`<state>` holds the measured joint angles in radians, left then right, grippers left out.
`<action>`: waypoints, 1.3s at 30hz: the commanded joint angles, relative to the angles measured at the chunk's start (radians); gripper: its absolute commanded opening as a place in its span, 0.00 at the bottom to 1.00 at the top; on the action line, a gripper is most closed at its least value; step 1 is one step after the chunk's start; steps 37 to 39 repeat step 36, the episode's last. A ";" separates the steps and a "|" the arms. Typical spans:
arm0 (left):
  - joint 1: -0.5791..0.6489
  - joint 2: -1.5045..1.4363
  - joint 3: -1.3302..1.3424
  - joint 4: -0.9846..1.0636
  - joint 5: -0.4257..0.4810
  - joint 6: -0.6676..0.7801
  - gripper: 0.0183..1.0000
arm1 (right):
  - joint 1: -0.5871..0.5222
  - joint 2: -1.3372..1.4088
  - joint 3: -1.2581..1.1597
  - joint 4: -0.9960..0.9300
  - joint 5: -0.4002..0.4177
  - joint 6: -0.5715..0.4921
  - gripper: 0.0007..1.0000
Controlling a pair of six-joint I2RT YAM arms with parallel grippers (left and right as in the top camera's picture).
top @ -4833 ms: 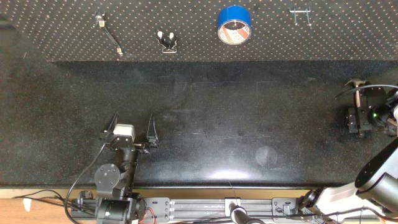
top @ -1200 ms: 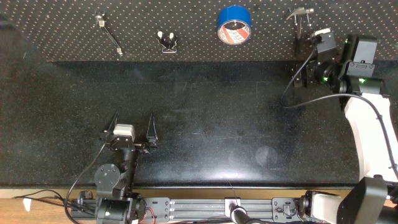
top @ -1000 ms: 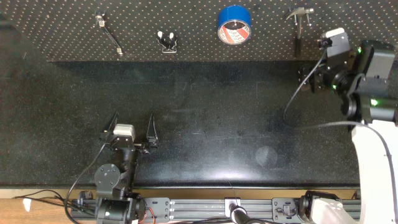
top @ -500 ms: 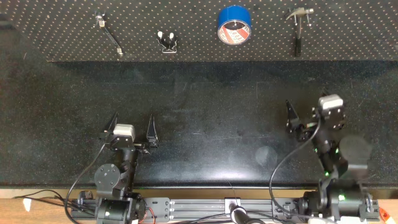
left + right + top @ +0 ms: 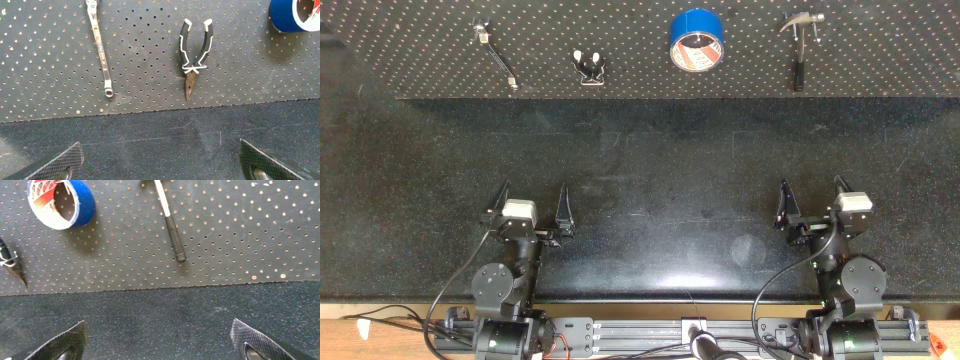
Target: Place Tools Onto Pegboard
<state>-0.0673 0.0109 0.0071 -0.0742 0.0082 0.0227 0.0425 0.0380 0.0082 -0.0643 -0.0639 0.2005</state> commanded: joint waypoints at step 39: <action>-0.003 -0.008 -0.002 -0.007 0.004 0.009 1.00 | 0.009 -0.037 -0.004 -0.006 0.027 -0.116 0.93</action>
